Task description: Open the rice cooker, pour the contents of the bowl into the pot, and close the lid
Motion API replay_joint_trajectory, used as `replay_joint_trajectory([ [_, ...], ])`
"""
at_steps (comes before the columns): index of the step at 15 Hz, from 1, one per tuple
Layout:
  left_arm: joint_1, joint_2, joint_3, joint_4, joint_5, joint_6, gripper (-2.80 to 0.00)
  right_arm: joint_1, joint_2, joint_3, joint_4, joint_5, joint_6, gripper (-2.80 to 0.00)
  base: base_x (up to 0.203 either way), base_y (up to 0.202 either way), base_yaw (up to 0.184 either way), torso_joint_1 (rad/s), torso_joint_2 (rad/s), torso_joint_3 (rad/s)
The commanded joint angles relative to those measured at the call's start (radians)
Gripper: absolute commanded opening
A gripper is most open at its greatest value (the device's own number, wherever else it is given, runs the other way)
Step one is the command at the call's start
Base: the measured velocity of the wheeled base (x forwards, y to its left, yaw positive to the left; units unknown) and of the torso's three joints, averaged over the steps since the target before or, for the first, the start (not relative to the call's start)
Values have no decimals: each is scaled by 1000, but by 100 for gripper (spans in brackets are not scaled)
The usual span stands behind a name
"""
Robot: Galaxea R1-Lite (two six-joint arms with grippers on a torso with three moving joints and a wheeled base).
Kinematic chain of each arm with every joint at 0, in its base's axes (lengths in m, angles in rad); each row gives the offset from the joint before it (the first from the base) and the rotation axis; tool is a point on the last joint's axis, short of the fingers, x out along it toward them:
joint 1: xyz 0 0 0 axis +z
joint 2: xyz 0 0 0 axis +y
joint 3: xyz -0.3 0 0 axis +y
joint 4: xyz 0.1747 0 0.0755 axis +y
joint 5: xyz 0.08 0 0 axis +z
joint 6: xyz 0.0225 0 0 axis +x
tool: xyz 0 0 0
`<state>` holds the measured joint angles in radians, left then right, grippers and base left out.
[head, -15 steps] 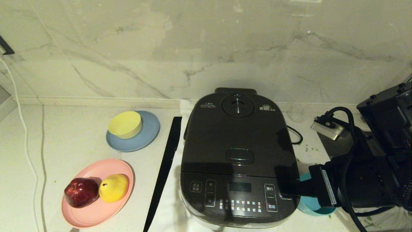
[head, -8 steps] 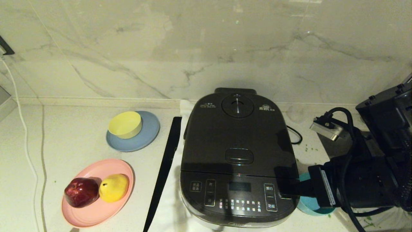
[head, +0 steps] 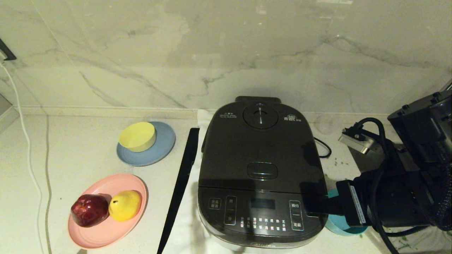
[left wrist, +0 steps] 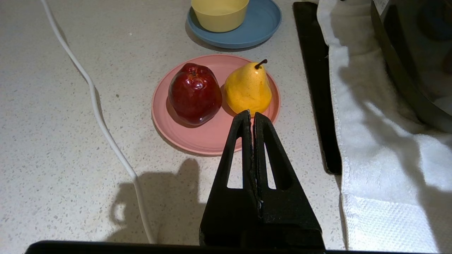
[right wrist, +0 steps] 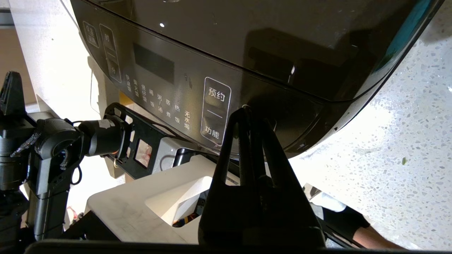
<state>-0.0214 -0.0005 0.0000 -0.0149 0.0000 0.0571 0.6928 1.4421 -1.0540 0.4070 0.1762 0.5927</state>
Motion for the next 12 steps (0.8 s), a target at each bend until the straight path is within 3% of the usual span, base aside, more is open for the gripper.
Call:
replay_joint_trajectory([
  [1,0,-3,9,0,0,1,-280,-1,11,2,1,0,2,-280,0,0,0,0,0,0],
  [12,0,-3,9,0,0,0,-280,-7,34,27,-34,0,10,-280,0,0,0,0,0,0],
])
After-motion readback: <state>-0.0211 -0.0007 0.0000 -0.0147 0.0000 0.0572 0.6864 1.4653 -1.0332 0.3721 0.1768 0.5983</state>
